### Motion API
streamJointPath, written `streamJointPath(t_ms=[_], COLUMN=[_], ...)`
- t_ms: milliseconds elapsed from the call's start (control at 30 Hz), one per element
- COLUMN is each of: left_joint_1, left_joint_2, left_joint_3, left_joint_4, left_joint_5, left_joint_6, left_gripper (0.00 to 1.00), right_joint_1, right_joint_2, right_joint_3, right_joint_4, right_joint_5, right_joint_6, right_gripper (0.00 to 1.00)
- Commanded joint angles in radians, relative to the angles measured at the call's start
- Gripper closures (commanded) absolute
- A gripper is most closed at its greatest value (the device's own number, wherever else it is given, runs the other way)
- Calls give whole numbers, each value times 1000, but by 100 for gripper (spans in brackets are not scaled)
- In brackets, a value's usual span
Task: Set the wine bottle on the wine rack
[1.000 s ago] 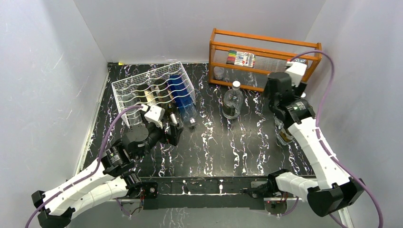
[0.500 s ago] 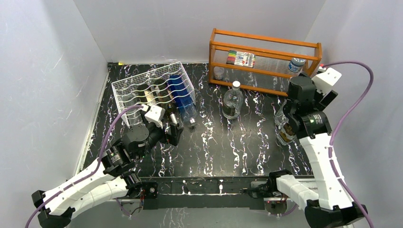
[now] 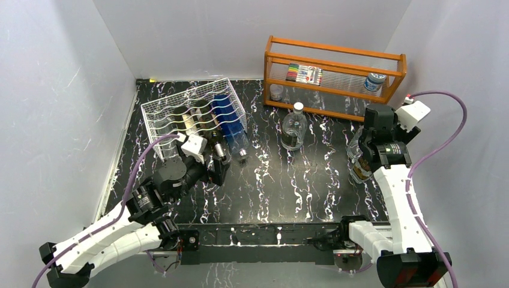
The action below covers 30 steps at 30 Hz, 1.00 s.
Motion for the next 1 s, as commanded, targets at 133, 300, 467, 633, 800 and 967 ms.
streamJointPath(t_ms=[133, 300, 467, 633, 800, 967], left_joint_1=[0, 0, 0, 0, 0, 0], left_joint_2=[-26, 7, 36, 48, 70, 102], left_joint_3=[-20, -9, 3, 4, 6, 7], left_joint_4=[6, 22, 26, 35, 52, 80], left_joint_5=[-19, -13, -7, 0, 12, 61], left_joint_6=[-10, -8, -7, -8, -9, 3], left_gripper=[2, 2, 2, 2, 2, 2], right_joint_1=[-16, -15, -15, -15, -15, -16], right_joint_2=[-20, -39, -60, -61, -52, -40], right_joint_3=[-46, -65, -45, 16, 43, 38], right_joint_4=[3, 13, 20, -1, -16, -20], right_joint_5=[-41, -85, -135, -267, -455, -720], right_joint_6=[58, 31, -12, -51, -97, -131], right_gripper=[57, 66, 85, 100, 100, 100])
